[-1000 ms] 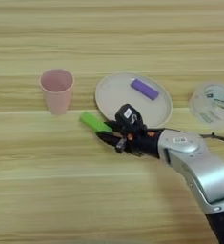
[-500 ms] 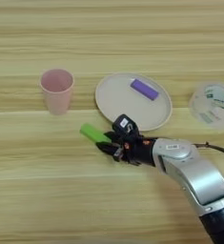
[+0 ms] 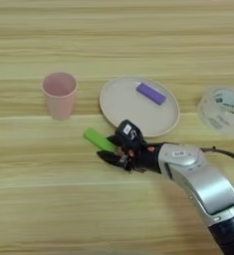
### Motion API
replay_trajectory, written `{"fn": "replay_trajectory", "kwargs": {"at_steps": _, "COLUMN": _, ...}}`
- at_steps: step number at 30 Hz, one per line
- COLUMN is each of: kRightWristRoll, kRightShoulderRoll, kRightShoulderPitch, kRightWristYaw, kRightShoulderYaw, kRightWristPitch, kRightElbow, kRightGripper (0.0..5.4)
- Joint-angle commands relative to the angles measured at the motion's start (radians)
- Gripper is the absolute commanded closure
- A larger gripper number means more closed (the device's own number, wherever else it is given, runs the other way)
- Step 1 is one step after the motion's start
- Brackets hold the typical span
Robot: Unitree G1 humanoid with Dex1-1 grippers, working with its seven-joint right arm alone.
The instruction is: Move the objects on the table
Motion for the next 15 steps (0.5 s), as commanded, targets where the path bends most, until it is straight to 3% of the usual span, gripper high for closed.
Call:
{"fn": "replay_trajectory", "kwargs": {"at_steps": 1, "kRightWristRoll": 0.047, "kRightShoulderRoll": -0.026, "kRightShoulderPitch": -0.044, "kRightWristYaw": 0.003, "kRightShoulderYaw": -0.059, "kRightWristPitch": 0.002, "kRightElbow": -0.117, "kRightGripper": 2.56}}
{"fn": "replay_trajectory", "kwargs": {"at_steps": 10, "kRightWristRoll": 0.087, "kRightShoulderRoll": -0.041, "kRightShoulderPitch": -0.119, "kRightWristYaw": -0.037, "kRightShoulderYaw": -0.196, "kRightWristPitch": 0.044, "kRightElbow": -0.184, "kRightGripper": 1.73}}
{"fn": "replay_trajectory", "kwargs": {"at_steps": 15, "kRightWristRoll": 0.026, "kRightShoulderRoll": -0.065, "kRightShoulderPitch": -0.206, "kRightWristYaw": -0.136, "kRightShoulderYaw": -0.282, "kRightWristPitch": -0.003, "kRightElbow": -0.124, "kRightGripper": 1.11}}
